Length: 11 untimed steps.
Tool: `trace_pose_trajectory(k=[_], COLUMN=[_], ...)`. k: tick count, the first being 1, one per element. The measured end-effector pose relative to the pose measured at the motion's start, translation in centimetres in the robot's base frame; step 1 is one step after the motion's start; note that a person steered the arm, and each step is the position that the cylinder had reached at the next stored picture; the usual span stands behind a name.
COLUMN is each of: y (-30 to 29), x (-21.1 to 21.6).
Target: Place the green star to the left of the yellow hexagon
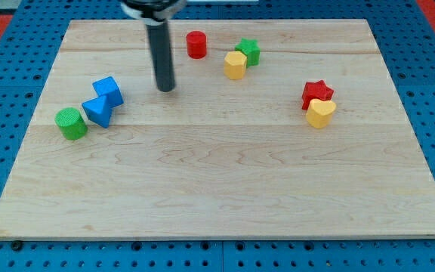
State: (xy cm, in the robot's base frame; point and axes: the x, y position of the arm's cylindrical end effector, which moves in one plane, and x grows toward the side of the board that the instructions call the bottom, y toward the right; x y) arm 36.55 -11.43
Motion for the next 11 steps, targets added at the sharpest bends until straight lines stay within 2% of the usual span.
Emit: trace_pose_trajectory(k=[1,2,3,4,5,6,7,8,9,10,11], y=[-6.3,-5.0,1.0,10.5,17.9,25.2,23.3,18.2,8.8,2.5,5.4], x=[0.0,1.1,1.1,1.0,-1.1,-6.4,-10.0,-8.8,-8.8,-6.9,-5.8])
